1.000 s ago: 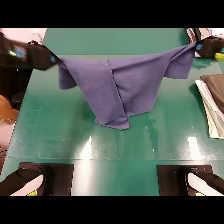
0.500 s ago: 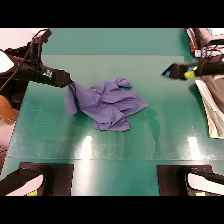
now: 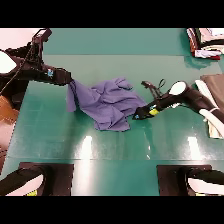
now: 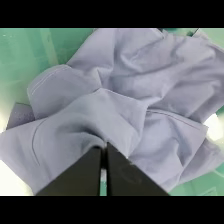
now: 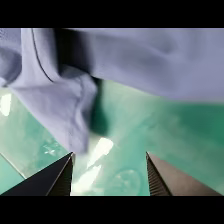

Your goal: Fold the shirts.

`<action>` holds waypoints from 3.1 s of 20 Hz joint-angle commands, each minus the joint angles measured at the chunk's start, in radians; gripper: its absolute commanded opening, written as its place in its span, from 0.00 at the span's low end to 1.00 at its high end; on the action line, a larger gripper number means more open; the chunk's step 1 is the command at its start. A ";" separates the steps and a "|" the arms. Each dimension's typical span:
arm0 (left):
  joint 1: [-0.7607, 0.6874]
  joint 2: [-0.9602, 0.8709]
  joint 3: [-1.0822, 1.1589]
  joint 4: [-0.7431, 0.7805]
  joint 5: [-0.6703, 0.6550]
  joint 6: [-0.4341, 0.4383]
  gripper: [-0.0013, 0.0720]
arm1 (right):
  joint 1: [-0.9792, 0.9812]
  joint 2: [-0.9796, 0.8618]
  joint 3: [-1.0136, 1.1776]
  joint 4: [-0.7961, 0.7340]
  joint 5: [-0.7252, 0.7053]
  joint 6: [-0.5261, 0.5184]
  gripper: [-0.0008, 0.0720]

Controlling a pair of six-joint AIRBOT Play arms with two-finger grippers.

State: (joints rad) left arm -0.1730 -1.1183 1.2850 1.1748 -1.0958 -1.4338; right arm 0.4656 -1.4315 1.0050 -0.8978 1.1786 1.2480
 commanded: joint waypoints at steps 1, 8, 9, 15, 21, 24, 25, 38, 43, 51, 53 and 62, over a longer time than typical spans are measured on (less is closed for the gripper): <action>0.000 0.000 0.000 0.000 -0.002 0.002 0.06 | 0.081 -0.068 -0.019 0.091 -0.052 0.000 0.71; 0.000 0.000 0.000 0.000 -0.027 0.002 0.06 | 0.145 -0.101 -0.019 0.093 -0.077 0.000 0.15; 0.000 0.002 0.000 0.000 -0.031 0.001 0.06 | 0.145 -0.098 -0.018 0.093 -0.077 -0.001 0.04; 0.000 0.143 0.141 0.112 -0.056 0.002 0.06 | 0.015 0.170 0.108 0.025 -0.057 0.065 0.04; 0.000 0.274 0.526 0.024 -0.173 0.002 0.06 | -0.175 0.439 0.503 0.004 0.006 0.083 0.04; 0.000 0.278 0.710 -0.086 -0.198 0.001 0.06 | -0.257 0.537 0.621 0.004 0.012 0.083 0.03; 0.000 0.278 0.756 -0.110 -0.195 0.001 0.05 | -0.286 0.563 0.659 0.003 0.018 0.083 0.03; 0.000 0.069 0.403 -0.005 -0.195 0.002 0.05 | -0.565 0.260 0.946 0.001 0.316 0.206 0.03; 0.000 -0.303 0.256 -0.017 -0.065 0.053 0.06 | -0.398 -0.035 0.738 -0.285 0.200 0.181 0.03; 0.000 -0.539 0.257 -0.057 0.351 0.080 0.06 | -0.376 -0.297 0.808 -0.332 0.028 0.183 0.04; 0.000 -0.539 0.257 -0.057 0.356 0.080 0.24 | -0.376 -0.317 0.829 -0.324 0.029 0.184 0.04; 0.145 -0.436 0.334 -0.051 -0.156 0.076 0.60 | -0.438 -0.205 0.843 -0.325 0.251 0.153 0.63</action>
State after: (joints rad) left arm -0.0856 -1.6032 1.6100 1.1217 -1.0405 -1.3563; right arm 0.0544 -1.6962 1.8759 -1.2228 1.3403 1.4246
